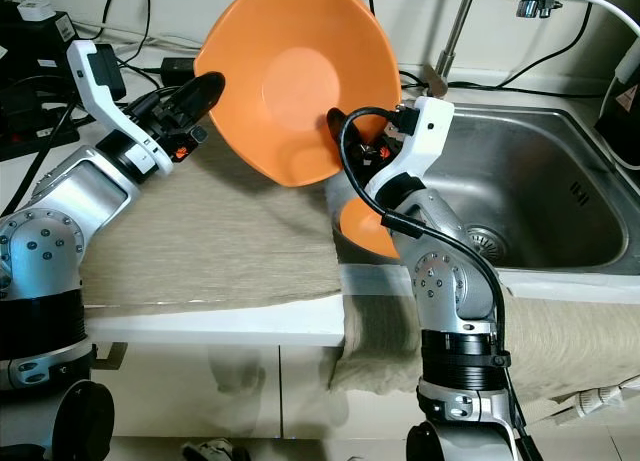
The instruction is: Kitchen organization
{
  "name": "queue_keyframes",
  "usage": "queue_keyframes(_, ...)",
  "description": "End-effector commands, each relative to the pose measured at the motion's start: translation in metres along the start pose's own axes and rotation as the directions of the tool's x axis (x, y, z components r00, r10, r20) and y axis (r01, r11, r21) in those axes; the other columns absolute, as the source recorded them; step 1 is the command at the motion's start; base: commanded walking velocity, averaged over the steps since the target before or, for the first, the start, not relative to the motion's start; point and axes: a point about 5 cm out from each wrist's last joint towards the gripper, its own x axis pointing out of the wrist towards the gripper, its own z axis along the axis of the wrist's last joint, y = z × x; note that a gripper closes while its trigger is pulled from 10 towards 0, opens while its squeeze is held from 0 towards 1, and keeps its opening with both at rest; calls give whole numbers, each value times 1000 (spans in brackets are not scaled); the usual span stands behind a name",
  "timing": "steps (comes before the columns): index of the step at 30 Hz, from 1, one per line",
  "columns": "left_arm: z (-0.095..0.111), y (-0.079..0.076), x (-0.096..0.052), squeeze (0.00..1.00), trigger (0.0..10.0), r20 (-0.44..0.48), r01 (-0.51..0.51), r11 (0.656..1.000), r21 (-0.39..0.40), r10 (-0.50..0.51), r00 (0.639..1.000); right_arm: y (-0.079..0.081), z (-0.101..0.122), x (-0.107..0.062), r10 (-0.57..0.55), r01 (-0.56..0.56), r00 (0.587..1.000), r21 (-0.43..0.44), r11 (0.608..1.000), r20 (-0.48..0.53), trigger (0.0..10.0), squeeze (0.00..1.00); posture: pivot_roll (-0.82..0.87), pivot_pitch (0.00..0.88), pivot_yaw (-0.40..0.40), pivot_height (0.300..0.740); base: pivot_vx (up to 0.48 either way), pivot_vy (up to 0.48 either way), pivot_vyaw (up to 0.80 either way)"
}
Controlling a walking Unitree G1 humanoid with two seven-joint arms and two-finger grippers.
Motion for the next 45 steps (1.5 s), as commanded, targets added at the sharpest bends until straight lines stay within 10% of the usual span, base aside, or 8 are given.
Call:
queue_keyframes(1, 8, -1, 0, 0, 0, 34, 4, 999, 32, -5, 999, -4, 5, -5, -20, 20, 999, 5, 1000, 37, 0, 0, -56, 0, -20, 740, 0, 0, 0)
queue_keyframes(13, 11, 0, 0, 0, 0, 48, -20, 997, 81, 16, 999, -5, 8, -4, -23, 22, 998, 8, 1000, 55, 0, 0, -56, 0, -21, 740, 0, 0, 0)
queue_keyframes(14, 11, 0, 0, 0, 6000, 50, -28, 996, 87, 23, 998, -6, 8, -4, -28, 28, 998, 8, 1000, 58, 0, 0, -55, 0, -21, 740, 0, 0, 0)
queue_keyframes(15, 11, 0, 0, 0, 10000, 53, -30, 995, 93, 25, 998, -7, 9, -4, -37, 36, 997, 9, 999, 64, 0, 0, -55, 0, -21, 740, 0, 0, 0)
queue_keyframes(25, 14, 2, 2, 0, 10000, 87, -66, 996, 62, 61, 994, -10, 12, -5, -63, 61, 994, 20, 998, 88, 0, 0, -58, 0, -16, 740, 0, 0, 0)
queue_keyframes(26, 15, 4, 2, 1000, 10000, 97, -69, 997, 38, 65, 993, -11, 13, -5, -69, 67, 993, 24, 997, 93, 0, 0, -59, 0, -15, 740, 0, 0, 0)
queue_keyframes(44, 18, 0, 0, 1000, 10000, 101, -26, 998, 55, 20, 995, -29, 24, -9, -188, 195, 971, -38, 980, 146, 0, 0, -61, 0, -11, 740, 0, 0, 0)
queue_keyframes(45, 15, -6, -2, 0, 10000, 73, 33, 994, 100, -41, 997, -36, 28, -10, -216, 233, 966, -114, 966, 144, 0, 0, -61, 0, -11, 740, 0, 0, 0)
